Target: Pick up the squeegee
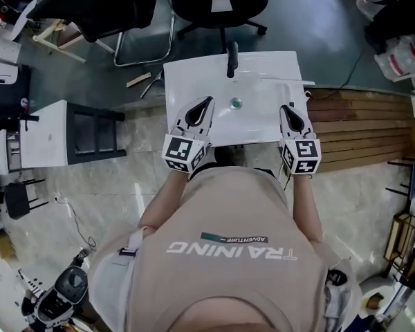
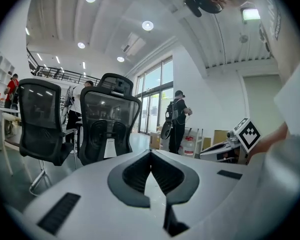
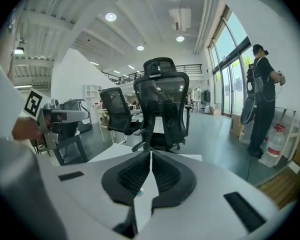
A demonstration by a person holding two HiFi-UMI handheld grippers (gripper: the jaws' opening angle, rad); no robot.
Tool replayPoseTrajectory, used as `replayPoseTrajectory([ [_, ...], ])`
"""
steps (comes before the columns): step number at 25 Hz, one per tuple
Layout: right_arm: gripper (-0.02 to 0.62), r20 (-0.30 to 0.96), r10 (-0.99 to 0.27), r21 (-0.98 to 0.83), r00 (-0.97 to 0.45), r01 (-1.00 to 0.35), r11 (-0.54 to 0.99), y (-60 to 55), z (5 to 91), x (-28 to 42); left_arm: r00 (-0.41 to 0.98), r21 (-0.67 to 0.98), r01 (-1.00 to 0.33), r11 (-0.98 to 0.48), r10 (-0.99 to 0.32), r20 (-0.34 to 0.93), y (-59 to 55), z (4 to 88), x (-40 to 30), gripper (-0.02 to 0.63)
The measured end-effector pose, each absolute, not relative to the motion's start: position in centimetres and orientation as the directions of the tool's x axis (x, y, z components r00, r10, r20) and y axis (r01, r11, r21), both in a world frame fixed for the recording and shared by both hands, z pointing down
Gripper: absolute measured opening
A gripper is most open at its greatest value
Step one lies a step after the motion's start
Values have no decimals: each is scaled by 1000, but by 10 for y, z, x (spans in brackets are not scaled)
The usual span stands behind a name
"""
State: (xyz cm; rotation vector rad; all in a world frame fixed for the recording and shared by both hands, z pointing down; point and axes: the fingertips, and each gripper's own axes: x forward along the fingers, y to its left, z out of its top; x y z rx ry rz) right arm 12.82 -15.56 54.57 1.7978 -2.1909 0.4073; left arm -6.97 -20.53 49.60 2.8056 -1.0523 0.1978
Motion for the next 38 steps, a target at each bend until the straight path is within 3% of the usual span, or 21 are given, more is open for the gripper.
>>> replayPoseTrajectory([
  [6,33,407,-913,1,-13,-1000,15,-163,583,164,767,76,-636,-768,-617,178,-228,501,-82,12],
  [12,35,452,-891,-5,51,-998,-60,-163,623,197,742,82,-664,-743,-643,187,-234,501,-91,12],
  [13,48,455,-889,-11,54,-998,-67,-167,629,202,738,78,-669,-739,-648,186,-235,499,-92,12],
  [15,139,465,-883,-17,55,-997,-71,-179,642,210,731,68,-677,-733,-658,181,-237,494,-94,12],
  [25,140,600,-796,-3,75,-995,-95,-210,735,246,662,38,-743,-668,-727,183,-246,481,-97,12],
  [38,140,693,-720,0,32,-999,-45,-224,778,254,567,30,-818,-574,-796,213,-252,483,-109,12],
])
